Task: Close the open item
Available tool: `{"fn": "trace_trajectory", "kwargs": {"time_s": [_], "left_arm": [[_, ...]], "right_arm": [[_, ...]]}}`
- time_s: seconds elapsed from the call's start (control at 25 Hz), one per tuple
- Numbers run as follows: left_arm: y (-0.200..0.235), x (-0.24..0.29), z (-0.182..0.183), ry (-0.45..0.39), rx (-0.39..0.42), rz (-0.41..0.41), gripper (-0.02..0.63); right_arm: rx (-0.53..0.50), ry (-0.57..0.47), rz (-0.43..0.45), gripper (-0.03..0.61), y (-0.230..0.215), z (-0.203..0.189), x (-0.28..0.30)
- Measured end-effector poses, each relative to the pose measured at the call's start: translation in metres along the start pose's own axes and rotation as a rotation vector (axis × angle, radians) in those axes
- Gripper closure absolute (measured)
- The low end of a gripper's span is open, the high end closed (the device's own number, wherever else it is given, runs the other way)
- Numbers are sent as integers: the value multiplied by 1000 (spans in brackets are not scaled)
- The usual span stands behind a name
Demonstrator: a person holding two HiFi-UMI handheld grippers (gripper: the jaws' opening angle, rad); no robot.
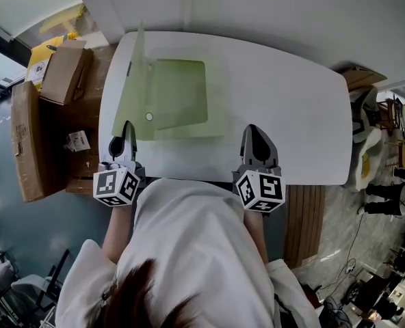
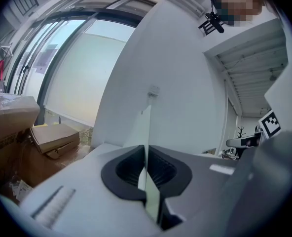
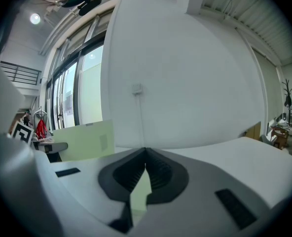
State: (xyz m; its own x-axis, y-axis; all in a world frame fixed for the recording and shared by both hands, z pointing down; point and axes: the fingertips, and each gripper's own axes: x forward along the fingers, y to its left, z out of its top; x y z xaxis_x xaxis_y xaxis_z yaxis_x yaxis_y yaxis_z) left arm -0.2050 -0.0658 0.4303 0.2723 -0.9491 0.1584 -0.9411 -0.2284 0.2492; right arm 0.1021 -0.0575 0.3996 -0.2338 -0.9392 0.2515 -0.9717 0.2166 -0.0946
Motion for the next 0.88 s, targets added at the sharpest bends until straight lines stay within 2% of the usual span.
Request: {"fn": "trace_trajectory", "kwargs": {"time_s": [0.4,0.6,0.88], "left_arm": [[-13,4,-2,16,64,-39,604],[-24,8,-4,35,152,-75,604],[-32,11,-6,44,171,-96,604]], "right_arm": [[-3,4,5,574,3,-1,1],[-8,4,14,574,6,0,3],[-11,5,19,574,7,-1,3]]}}
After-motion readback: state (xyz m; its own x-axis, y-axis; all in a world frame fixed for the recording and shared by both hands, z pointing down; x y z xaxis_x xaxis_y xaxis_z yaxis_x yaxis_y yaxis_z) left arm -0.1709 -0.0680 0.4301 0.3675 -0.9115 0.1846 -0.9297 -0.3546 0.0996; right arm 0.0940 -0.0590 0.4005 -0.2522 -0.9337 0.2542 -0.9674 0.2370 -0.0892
